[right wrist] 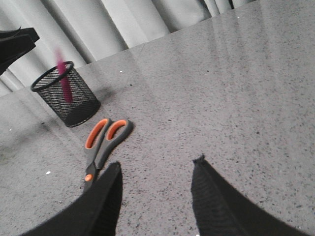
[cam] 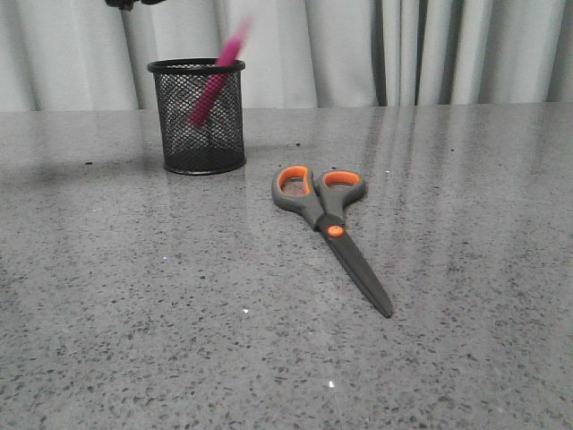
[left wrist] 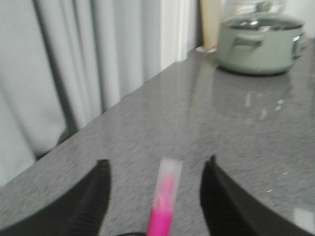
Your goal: Put pen and scissors into bin
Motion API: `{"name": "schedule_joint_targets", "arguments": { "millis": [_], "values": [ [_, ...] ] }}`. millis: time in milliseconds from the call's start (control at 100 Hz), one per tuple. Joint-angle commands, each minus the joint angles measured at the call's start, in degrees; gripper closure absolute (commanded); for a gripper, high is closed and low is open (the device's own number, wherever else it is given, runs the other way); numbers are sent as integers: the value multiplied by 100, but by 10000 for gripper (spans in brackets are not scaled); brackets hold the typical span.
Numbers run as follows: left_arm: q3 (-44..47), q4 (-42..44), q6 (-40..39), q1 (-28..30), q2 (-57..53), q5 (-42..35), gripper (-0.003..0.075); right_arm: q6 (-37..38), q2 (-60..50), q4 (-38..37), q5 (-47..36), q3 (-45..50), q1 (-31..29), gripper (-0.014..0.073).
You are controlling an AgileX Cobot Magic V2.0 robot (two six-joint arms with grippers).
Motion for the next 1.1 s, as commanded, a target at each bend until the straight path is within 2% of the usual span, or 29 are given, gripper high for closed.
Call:
{"name": "schedule_joint_targets", "arguments": {
  "millis": [0, 60, 80, 160, 210, 260, 370, 440, 630, 780, 840, 900, 1040, 1090],
  "values": [
    [-165, -508, 0, 103, -484, 898, 311, -489, 115, 95, -115, -532, 28, 297],
    [-165, -508, -11, 192, -723, 1398, 412, -1116, 136, 111, 89, -900, 28, 297],
    [-165, -499, -78, 226, -840, 1399, 475, -1362, 172, 129, 165, -1032, 28, 297],
    [-165, -510, -464, 278, -1335, 1399, 635, -2309, 451, 289, 409, -1562, 28, 297],
    [-165, -510, -565, 290, -1679, 1399, 704, -2863, 809, 494, 639, -1967, 28, 297],
    [-165, -499, -593, 290, -2019, 1399, 741, -3149, 1128, 697, 818, -2261, 28, 297],
    [-165, -422, -831, 290, -2763, 1399, 739, -3547, 2123, 1441, 1179, -2979, 28, 308],
    [-165, -285, -1175, 290, -3197, 1399, 739, -3575, 2647, 1609, 1391, -3298, 28, 309],
    [-128, 468, -1647, 290, -4268, 1322, 739, -3575, 3983, 1610, 1961, -4099, 81, 309],
    [-101, 996, -1930, 249, -4875, 1124, 739, -3564, 4749, 1353, 1942, -4750, 590, 309],
    [-43, 1128, -1944, 149, -5051, 998, 739, -3335, 5103, 1045, 1927, -5022, 891, 309],
    [38, 1223, -1944, 24, -5168, 867, 739, -2825, 5461, 389, 1875, -5327, 1306, 309],
    [300, 1243, -1944, -113, -5344, 775, 739, -723, 6315, -2031, 1940, -5829, 2376, 309],
    [407, 1243, -1944, -121, -5405, 775, 739, 184, 6623, -2635, 2061, -5936, 2655, 309]
  ]
}}
